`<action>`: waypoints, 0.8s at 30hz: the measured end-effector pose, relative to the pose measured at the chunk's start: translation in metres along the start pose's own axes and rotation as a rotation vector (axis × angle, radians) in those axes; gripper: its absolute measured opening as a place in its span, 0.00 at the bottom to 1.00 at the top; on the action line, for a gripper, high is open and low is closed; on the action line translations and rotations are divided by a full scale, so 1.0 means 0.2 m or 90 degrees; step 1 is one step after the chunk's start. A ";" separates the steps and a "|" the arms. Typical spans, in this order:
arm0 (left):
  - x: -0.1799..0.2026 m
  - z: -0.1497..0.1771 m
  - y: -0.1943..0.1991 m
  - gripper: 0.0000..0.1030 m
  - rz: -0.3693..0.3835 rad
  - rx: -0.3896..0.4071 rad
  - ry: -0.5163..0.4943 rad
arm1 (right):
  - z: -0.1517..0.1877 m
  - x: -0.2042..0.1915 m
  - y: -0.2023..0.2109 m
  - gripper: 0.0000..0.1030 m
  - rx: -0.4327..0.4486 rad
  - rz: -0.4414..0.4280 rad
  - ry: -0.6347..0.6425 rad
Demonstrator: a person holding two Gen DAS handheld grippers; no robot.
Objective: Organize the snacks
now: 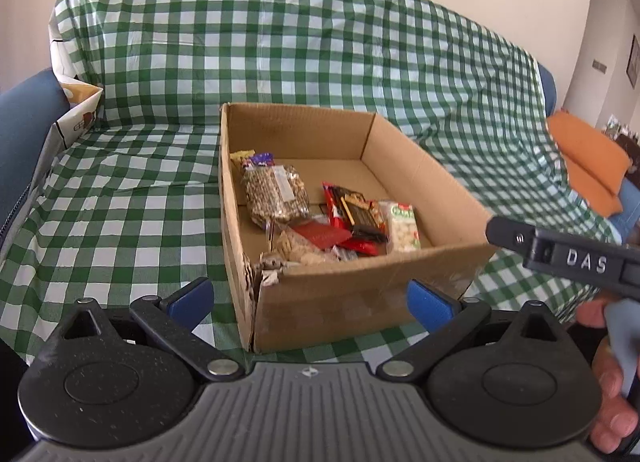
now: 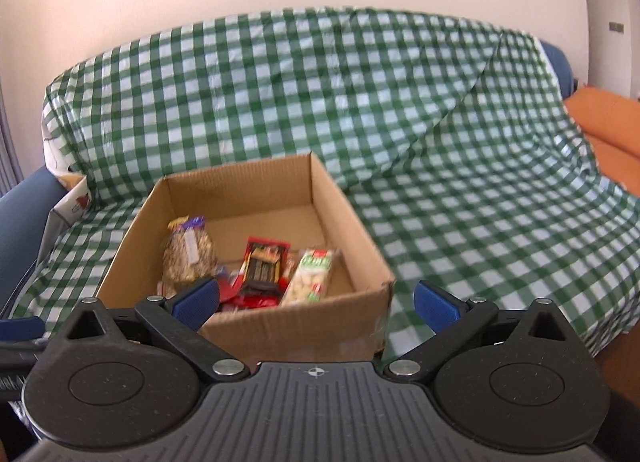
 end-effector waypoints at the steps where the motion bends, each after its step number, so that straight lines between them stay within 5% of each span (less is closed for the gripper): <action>1: 0.00 0.00 -0.02 1.00 -0.007 -0.004 -0.004 | 0.00 -0.02 -0.01 0.99 0.000 0.003 0.010; 24: -0.09 -0.02 -0.08 1.00 -0.020 -0.026 0.064 | 0.02 -0.10 -0.07 0.99 -0.016 0.029 0.066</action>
Point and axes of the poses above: each gripper's, at about its wrist camera, not at the fingertips, and y roughly against the way its jaws point, x to its right, z to its underside, the point moved 5 cm from there along -y, roughly the way its jaws point, and after that the axes turned 9 degrees about -x, right-handed, at the moved point
